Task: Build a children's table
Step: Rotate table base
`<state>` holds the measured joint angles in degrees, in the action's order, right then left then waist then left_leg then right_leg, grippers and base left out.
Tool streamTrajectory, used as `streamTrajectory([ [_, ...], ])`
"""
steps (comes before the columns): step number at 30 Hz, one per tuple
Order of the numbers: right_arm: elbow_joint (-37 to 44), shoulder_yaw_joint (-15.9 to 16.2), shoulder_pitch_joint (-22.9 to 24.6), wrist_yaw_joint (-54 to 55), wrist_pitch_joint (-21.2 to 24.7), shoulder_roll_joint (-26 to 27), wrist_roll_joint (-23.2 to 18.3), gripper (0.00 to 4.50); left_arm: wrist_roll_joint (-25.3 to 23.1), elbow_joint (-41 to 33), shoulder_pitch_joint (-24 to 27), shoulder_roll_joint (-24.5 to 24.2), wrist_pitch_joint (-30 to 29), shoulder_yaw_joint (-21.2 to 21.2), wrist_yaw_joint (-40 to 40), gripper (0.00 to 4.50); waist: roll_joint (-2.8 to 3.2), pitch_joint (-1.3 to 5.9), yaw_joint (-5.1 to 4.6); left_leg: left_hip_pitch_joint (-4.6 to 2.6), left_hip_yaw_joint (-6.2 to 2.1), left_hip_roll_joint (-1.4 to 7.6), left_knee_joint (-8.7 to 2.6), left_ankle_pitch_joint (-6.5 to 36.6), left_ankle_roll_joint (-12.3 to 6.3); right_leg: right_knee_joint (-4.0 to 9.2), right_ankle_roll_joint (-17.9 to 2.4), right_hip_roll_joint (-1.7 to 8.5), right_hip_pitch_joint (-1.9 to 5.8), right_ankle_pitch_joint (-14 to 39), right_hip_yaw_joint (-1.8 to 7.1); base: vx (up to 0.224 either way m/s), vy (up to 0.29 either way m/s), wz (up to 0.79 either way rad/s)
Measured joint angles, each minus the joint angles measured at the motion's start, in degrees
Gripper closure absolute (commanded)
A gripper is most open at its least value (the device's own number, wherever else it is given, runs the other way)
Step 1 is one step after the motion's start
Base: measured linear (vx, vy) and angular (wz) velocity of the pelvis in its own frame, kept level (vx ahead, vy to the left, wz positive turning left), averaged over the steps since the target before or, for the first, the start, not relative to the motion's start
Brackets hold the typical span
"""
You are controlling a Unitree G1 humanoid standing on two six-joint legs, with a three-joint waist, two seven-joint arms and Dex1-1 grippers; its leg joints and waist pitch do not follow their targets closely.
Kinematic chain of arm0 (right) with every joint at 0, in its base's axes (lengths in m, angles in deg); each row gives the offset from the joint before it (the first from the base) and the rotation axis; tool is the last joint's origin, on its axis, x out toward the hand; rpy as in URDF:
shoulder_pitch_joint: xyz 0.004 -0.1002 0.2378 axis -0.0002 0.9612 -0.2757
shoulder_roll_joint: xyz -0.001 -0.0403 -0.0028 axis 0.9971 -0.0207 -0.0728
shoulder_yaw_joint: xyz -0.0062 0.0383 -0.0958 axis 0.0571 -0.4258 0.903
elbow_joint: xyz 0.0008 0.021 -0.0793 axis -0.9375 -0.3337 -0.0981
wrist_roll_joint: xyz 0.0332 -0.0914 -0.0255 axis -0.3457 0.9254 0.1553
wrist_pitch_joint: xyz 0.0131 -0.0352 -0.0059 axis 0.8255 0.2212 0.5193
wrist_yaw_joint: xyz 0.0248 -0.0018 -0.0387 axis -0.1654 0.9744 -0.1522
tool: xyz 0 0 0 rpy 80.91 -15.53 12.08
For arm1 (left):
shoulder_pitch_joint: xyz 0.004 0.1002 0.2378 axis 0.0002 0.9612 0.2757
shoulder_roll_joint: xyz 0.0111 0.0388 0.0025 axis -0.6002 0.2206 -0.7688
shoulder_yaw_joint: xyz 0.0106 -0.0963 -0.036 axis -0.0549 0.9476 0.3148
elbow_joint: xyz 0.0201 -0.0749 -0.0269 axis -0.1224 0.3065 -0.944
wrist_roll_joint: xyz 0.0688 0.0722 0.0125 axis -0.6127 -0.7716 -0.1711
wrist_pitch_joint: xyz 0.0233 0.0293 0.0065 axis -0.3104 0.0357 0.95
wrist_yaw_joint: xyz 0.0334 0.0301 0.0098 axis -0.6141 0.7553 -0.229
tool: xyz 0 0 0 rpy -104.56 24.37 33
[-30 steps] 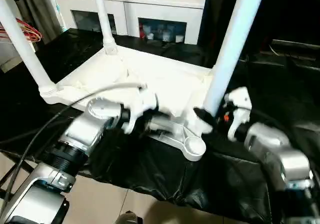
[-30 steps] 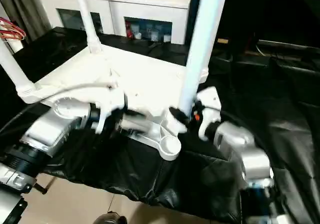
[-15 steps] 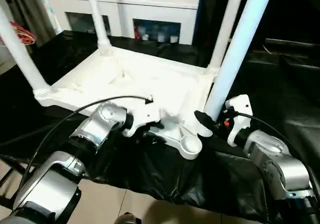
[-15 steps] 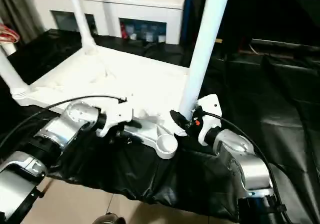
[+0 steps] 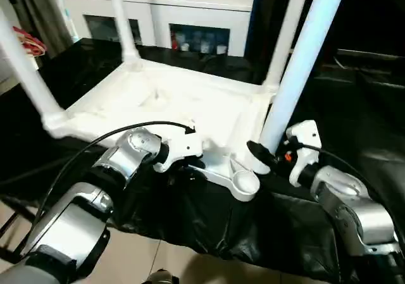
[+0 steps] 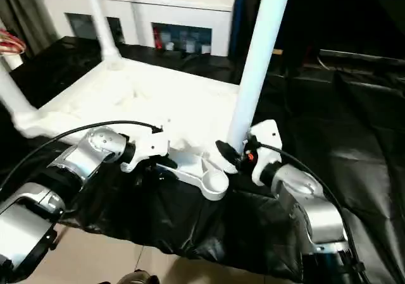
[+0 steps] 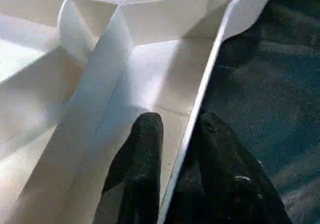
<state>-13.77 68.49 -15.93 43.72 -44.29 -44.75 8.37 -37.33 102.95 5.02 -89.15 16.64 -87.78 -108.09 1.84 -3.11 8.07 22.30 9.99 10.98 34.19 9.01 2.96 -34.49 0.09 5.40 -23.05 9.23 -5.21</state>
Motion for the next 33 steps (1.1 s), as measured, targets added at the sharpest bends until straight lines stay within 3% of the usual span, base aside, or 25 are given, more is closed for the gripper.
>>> streamTrajectory([
  [9,-0.01,-1.04,-0.04,0.41,-0.01,-0.14,0.03,2.59,0.67,-3.49,-0.02,1.55,-9.49,0.19,-3.58,4.15,0.0,0.0,-0.02,-0.07,0.06,0.0,-0.08,0.0,0.0,0.01,-0.23,0.0,-0.01,-0.12,0.04,0.0,0.0,0.0],
  [20,-0.1,-2.38,-0.52,3.37,2.06,0.84,0.02,2.59,0.51,-12.26,5.03,4.8,-17.2,3.25,7.27,4.48,0.03,0.02,-0.8,-0.27,0.03,0.0,-0.09,0.0,0.01,0.02,-0.04,0.0,-0.02,-0.01,0.03,0.0,0.0,0.0],
  [27,-0.11,-2.5,-0.52,4.12,2.31,0.89,0.07,2.59,-0.14,-13.52,7.58,4.06,-10.88,3.26,8.82,4.5,0.46,0.26,-0.69,-0.31,0.03,-0.05,-0.3,0.01,0.01,0.05,-0.02,0.0,-0.02,0.0,0.03,0.0,0.0,0.0],
  [29,-0.11,-2.52,-0.52,4.18,2.15,1.04,0.08,2.59,-0.18,-13.59,7.81,4.05,-10.09,3.26,8.87,4.05,0.5,0.26,-0.6,-0.31,0.03,-0.05,-0.34,0.01,0.01,0.05,-0.02,0.0,-0.03,0.0,0.02,0.0,0.0,0.0],
  [33,-0.21,-2.56,-0.67,4.14,1.4,1.0,0.54,2.59,1.44,-14.84,9.49,5.16,-8.39,5.38,10.05,3.79,0.43,0.19,-0.22,-0.24,0.02,-0.04,-0.32,0.01,0.02,0.1,-0.01,0.0,-0.04,0.0,0.0,0.0,0.0,0.0],
])
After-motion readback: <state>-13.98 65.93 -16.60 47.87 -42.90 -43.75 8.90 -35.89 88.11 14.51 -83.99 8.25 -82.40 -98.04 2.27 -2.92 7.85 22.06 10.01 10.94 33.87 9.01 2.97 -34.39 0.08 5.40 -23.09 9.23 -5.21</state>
